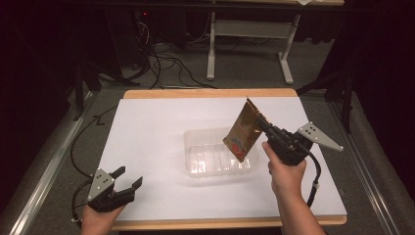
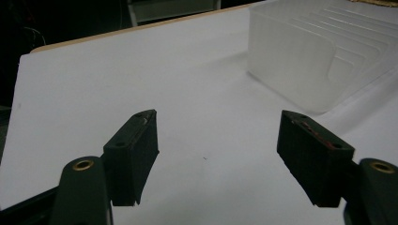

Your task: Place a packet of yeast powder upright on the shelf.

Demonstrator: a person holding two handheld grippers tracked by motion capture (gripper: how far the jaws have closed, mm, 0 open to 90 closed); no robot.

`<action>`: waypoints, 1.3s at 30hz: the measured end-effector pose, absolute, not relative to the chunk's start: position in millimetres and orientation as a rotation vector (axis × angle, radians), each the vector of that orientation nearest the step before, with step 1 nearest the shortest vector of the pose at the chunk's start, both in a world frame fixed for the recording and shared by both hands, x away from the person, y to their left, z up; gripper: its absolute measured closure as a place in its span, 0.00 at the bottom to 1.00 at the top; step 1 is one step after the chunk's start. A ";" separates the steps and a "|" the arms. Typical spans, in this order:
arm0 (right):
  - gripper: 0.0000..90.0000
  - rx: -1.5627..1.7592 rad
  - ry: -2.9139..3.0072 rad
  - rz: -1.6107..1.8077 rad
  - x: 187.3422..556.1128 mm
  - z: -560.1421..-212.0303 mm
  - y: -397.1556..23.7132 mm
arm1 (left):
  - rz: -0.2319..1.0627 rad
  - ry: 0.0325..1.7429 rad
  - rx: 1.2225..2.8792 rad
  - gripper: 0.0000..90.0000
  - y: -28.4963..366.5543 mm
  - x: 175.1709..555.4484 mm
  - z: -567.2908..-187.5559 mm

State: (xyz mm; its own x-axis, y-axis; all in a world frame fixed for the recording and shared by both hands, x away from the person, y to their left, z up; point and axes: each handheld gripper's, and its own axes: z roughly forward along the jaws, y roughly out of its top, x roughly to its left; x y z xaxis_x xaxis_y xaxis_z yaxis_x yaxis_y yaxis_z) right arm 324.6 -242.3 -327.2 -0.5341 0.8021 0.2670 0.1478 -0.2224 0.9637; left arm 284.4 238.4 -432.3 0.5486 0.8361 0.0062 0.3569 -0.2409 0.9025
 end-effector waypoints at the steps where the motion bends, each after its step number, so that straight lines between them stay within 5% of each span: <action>1: 1.00 1.127 1.567 1.805 326.1 -327.6 -238.6 | 0.627 0.981 1.827 0.33 238.4 284.2 -432.3; 39: 1.00 1.178 1.662 1.715 365.2 -340.1 -161.9 | 0.618 0.972 1.812 0.33 241.9 280.7 -431.0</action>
State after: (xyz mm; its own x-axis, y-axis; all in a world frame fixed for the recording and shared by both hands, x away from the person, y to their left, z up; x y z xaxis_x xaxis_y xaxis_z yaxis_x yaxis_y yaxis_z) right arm 365.2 -161.9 -340.1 -0.5184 0.8177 0.2503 0.2247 -0.1522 0.9625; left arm 280.7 241.9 -431.0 0.5552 0.8317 -0.0047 0.3491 -0.2279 0.9090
